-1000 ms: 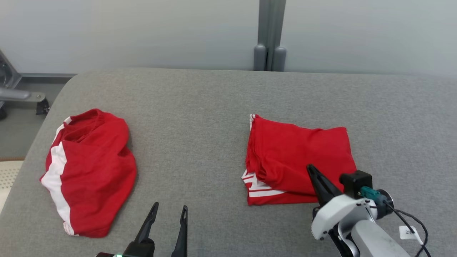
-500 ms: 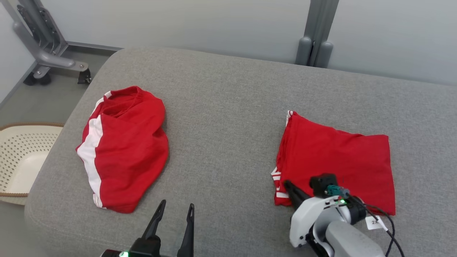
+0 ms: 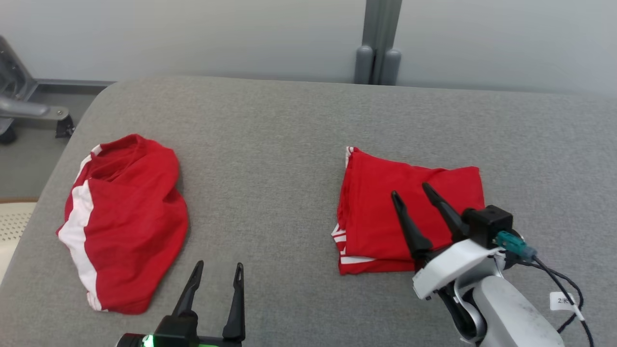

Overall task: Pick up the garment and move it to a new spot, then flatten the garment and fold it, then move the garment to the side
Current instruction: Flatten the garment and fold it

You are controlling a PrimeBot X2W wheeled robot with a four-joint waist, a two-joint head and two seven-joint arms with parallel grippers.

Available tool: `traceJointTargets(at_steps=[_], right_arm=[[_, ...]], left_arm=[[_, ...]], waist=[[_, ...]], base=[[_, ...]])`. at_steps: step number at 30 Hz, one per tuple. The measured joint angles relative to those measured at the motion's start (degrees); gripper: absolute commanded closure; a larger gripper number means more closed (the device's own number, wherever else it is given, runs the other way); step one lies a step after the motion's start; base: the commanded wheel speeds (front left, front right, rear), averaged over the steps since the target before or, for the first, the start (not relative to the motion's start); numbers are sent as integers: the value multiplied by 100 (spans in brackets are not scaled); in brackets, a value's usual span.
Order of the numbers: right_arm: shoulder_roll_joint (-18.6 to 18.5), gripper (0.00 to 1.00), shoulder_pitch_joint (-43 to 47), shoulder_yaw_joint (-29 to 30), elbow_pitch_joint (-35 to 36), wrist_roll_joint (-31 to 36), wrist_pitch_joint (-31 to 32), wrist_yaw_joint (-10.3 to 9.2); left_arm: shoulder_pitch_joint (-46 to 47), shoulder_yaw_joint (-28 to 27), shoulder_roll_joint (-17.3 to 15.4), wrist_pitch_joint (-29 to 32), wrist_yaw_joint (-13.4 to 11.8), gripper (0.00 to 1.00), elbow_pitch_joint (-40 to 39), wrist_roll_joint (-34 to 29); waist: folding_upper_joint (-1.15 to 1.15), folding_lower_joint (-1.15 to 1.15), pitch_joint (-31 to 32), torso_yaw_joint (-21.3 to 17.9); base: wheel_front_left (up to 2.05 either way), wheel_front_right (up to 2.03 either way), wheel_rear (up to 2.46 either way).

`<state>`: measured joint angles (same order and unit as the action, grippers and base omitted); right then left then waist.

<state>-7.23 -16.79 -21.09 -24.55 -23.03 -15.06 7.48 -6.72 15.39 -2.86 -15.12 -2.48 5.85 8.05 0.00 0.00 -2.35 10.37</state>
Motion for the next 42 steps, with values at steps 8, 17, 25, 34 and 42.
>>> traceJointTargets(at_steps=[8,17,25,34,42], right_arm=[[-380,0,745,792,1220,444,1,0],[-627,0,1515,1067,1989,426,0,0],[-679,0,2052,1206,2039,530,0,0],[-649,0,2319,1324,2020,604,0,0],[-630,0,2389,1260,1991,608,0,0]], left_arm=[[-9,-263,0,0,3,0,-64,0],[-135,-510,0,0,-5,0,-205,-41],[-455,-579,0,0,31,0,-352,-60],[-693,-647,0,0,83,0,-447,214],[-770,-716,0,0,144,0,-428,132]], waist=[[0,0,117,-640],[0,0,396,-1097],[0,0,707,-1203],[0,0,867,-1108],[0,0,957,-1091]], base=[[0,0,0],[0,0,0],[0,0,0],[0,0,0],[0,0,0]])
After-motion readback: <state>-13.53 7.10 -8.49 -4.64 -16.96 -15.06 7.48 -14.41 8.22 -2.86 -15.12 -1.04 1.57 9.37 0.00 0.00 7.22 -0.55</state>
